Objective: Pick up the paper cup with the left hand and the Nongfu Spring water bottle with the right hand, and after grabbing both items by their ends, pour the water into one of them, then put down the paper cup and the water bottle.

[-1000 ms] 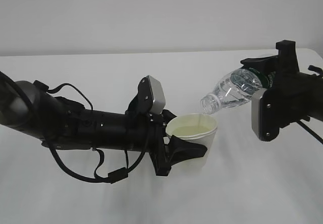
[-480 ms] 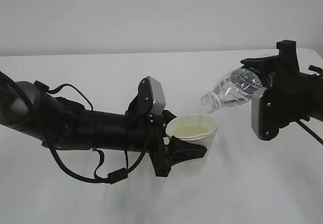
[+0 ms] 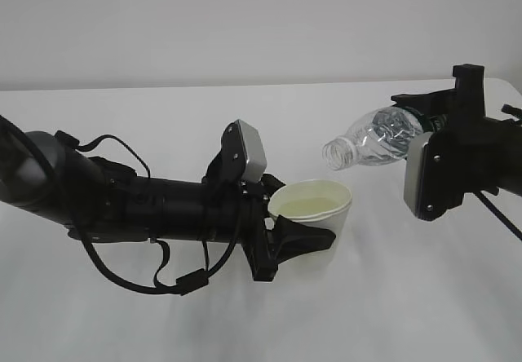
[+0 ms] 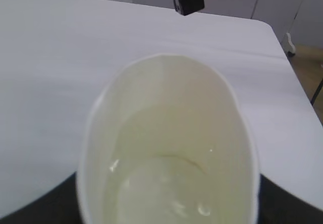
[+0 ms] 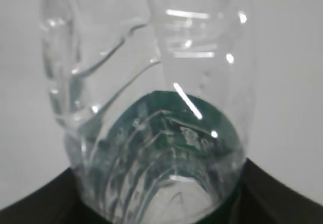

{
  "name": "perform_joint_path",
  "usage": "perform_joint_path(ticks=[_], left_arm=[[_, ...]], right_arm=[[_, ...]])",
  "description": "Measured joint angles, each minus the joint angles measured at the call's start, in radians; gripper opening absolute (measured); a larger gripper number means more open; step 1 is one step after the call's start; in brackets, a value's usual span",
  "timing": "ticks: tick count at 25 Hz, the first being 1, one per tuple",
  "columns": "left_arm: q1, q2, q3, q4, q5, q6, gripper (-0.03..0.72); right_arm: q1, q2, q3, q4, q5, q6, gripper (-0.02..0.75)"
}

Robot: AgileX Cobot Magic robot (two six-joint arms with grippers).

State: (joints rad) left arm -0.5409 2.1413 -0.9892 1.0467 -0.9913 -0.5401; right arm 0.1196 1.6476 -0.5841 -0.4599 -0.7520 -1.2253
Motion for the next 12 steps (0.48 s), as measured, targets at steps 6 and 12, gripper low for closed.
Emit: perform_joint_path(ticks=[6, 12], left_arm=[[0.0, 0.0, 0.0, -0.003, -0.016, 0.014, 0.404], [0.0, 0.0, 0.0, -0.005, -0.018, 0.018, 0.404]], right_arm=[[0.0, 0.0, 0.0, 0.022, -0.002, 0.037, 0.445], [0.0, 0.0, 0.0, 0.091, -0.04, 0.109, 0.445]])
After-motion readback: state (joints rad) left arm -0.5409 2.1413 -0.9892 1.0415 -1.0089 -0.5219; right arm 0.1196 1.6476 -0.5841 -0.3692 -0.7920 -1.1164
